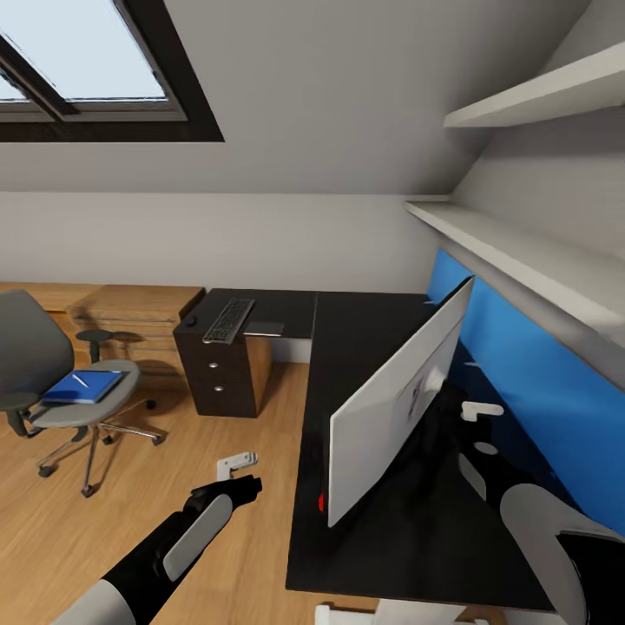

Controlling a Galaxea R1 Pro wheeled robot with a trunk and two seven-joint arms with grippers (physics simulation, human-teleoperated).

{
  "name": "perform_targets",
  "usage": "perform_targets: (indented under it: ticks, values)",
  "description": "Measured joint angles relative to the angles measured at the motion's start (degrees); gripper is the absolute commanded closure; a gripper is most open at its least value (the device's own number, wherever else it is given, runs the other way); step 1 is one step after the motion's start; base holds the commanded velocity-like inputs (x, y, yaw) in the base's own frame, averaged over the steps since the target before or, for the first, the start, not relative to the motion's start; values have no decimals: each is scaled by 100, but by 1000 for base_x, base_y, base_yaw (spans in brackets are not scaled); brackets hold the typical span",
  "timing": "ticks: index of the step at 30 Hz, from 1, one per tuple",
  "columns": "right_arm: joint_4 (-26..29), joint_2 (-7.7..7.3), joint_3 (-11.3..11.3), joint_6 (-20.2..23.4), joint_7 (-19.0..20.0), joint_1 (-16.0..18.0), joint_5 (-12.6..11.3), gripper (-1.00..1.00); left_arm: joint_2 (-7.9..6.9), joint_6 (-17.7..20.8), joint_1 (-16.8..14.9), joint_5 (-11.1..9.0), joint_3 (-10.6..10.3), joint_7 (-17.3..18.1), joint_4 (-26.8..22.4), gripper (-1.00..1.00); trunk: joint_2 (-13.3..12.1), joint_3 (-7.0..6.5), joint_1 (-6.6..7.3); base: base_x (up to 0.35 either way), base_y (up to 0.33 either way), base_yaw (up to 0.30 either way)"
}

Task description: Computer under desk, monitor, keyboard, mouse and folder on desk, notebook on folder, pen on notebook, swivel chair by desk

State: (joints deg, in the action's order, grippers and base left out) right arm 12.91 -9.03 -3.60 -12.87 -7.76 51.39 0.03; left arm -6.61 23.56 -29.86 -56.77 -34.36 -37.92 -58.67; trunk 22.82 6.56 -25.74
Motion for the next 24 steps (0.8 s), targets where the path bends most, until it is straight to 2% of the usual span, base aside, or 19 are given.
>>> perform_targets:
  ticks: [4, 15, 24]
  values:
    - [-10, -3, 1, -6, -8, 0, 2, 100, 0, 1, 3, -2, -6, 9, 7, -100, 2, 0, 1, 0, -180, 0]
    - [-6, -9, -18, -3, -47, 0, -2, 100, 9, 20, 4, -9, -16, 15, 13, -100, 1, 0, 1, 9, -4, 0]
    - [-11, -9, -21, 0, -147, 0, -7, 100, 9, 16, 4, -9, -23, 5, 13, -100, 1, 0, 2, 201, -74, 0]
